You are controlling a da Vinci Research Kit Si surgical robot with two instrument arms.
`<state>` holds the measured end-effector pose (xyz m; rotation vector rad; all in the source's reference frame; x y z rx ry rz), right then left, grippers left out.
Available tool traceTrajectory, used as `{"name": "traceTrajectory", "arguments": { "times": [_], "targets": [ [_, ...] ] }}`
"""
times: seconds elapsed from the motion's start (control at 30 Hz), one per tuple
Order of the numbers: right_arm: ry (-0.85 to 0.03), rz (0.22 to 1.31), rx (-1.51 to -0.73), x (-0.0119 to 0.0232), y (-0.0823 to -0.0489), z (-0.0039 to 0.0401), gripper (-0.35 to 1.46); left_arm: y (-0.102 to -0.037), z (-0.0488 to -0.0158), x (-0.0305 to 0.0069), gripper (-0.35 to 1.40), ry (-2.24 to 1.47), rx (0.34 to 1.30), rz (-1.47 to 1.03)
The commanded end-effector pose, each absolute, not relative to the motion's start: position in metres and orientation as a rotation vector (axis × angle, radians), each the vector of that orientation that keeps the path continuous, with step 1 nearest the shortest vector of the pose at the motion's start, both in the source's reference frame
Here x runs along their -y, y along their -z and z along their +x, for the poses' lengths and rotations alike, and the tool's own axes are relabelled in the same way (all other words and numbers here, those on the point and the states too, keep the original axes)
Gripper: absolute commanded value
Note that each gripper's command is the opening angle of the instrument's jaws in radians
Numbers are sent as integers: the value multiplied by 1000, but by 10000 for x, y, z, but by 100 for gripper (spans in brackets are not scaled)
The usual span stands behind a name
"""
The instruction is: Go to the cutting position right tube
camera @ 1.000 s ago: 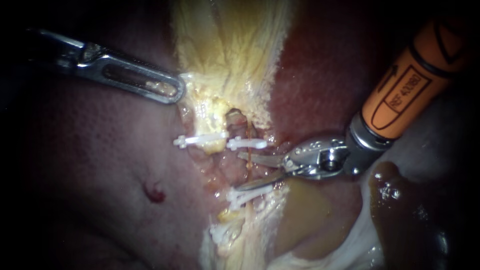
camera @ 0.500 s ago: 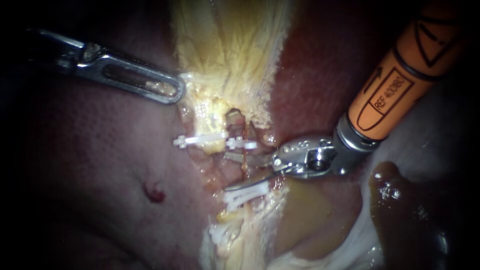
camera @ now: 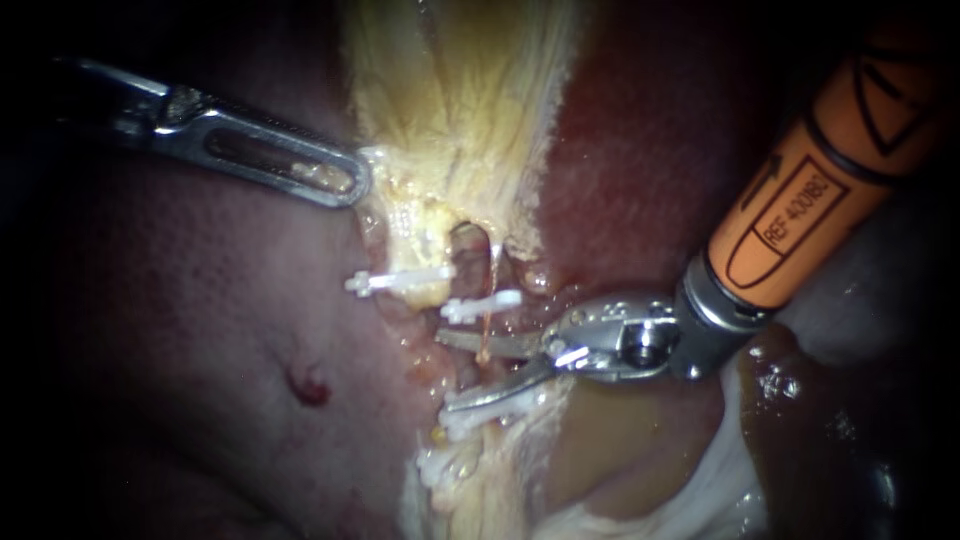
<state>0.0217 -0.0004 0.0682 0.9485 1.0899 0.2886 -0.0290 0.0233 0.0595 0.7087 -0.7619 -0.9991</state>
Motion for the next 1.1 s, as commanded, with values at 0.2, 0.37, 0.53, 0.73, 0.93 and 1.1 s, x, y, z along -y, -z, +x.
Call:
{"name": "traceTrajectory", "arguments": {
  "times": [0.2, 0.37, 0.53, 0.73, 0.93, 1.1],
  "targets": [
    [-285, 966, -1100, 4, -678, 220, 143, -595, -290, -233, -35, 999, 762, 709],
    [-292, 968, -1100, 3, -680, 225, 141, -596, -290, -233, -35, 999, 762, 709],
    [-301, 966, -1099, 3, -688, 236, 141, -596, -291, -233, -35, 999, 762, 708],
    [-319, 968, -1108, 3, -697, 250, 141, -596, -291, -233, -35, 999, 762, 708],
    [-326, 972, -1116, 5, -700, 254, 143, -597, -291, -234, -35, 999, 762, 708],
    [-326, 972, -1116, 5, -700, 254, 143, -597, -291, -234, -35, 999, 762, 708]
  ]
}}
